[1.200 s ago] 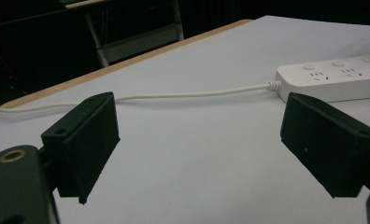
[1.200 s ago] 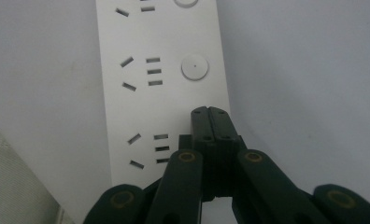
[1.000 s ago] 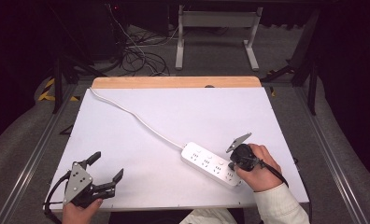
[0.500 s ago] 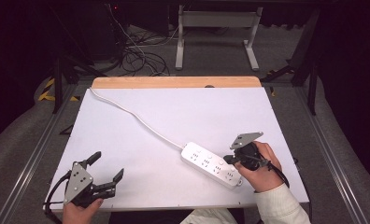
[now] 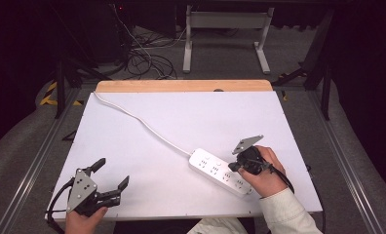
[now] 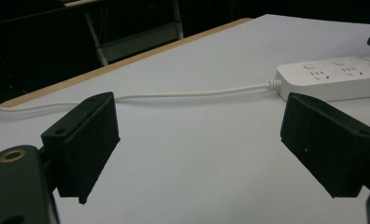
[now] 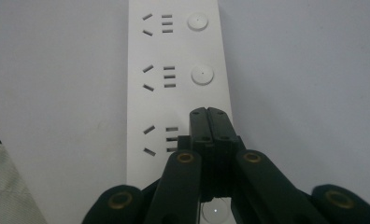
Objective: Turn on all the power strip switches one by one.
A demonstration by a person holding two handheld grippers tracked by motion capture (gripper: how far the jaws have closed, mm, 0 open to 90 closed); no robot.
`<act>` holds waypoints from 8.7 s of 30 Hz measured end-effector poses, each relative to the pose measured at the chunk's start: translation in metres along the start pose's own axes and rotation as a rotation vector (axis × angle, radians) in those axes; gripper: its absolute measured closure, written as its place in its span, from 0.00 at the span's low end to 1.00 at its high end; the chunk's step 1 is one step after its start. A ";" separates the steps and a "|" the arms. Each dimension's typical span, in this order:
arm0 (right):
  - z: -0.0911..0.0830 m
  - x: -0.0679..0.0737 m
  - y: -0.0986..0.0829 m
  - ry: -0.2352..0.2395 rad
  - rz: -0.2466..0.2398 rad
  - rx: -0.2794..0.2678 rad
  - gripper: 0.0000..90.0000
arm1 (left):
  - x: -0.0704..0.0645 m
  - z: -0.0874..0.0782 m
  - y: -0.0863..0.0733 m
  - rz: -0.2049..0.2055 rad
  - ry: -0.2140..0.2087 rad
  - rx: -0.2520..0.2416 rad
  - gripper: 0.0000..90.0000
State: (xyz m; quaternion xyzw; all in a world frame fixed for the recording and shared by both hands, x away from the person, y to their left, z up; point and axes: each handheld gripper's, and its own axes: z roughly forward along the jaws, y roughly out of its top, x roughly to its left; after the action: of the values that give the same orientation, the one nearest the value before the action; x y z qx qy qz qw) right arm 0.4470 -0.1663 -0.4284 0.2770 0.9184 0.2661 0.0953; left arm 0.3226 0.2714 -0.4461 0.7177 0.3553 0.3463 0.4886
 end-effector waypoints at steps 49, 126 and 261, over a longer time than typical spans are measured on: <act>0.016 -0.001 0.006 -0.006 0.062 0.082 1.00 | -0.001 -0.003 0.001 0.006 0.003 -0.012 0.13; 0.036 0.008 0.036 -0.034 -0.028 0.024 1.00 | -0.001 -0.002 0.001 0.008 0.001 -0.011 0.13; 0.017 0.011 0.058 -0.010 -0.047 -0.329 0.81 | 0.000 -0.002 0.001 0.009 0.003 -0.010 0.13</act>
State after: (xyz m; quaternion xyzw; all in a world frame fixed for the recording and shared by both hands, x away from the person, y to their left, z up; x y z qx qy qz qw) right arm 0.4701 -0.1113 -0.4118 0.2376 0.8681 0.4092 0.1501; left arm 0.3208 0.2720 -0.4442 0.7165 0.3509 0.3513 0.4901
